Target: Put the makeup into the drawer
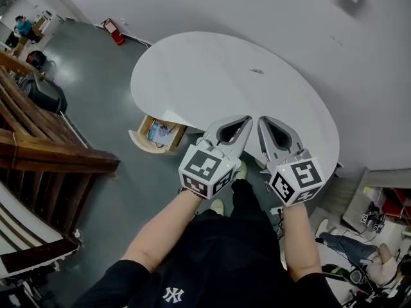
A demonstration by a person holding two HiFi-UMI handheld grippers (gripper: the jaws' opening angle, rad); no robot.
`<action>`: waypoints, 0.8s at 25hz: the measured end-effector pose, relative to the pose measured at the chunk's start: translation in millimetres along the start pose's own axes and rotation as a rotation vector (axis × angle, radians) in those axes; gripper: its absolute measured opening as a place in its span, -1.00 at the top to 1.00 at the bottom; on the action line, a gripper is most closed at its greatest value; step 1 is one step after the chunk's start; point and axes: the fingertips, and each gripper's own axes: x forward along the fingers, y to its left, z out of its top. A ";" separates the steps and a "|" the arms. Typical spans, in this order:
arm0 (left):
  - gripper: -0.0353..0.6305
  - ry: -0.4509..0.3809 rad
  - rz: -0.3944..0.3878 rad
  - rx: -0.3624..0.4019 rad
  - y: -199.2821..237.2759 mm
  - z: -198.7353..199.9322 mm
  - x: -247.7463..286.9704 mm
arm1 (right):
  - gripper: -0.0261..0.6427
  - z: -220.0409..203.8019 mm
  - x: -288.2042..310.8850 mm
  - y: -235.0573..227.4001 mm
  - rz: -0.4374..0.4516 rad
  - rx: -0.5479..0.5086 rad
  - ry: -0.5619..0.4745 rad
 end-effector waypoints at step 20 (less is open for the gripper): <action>0.87 0.111 0.110 -0.046 132.7 -74.6 189.2 | 0.87 -72.4 158.0 -177.2 0.067 -0.054 0.212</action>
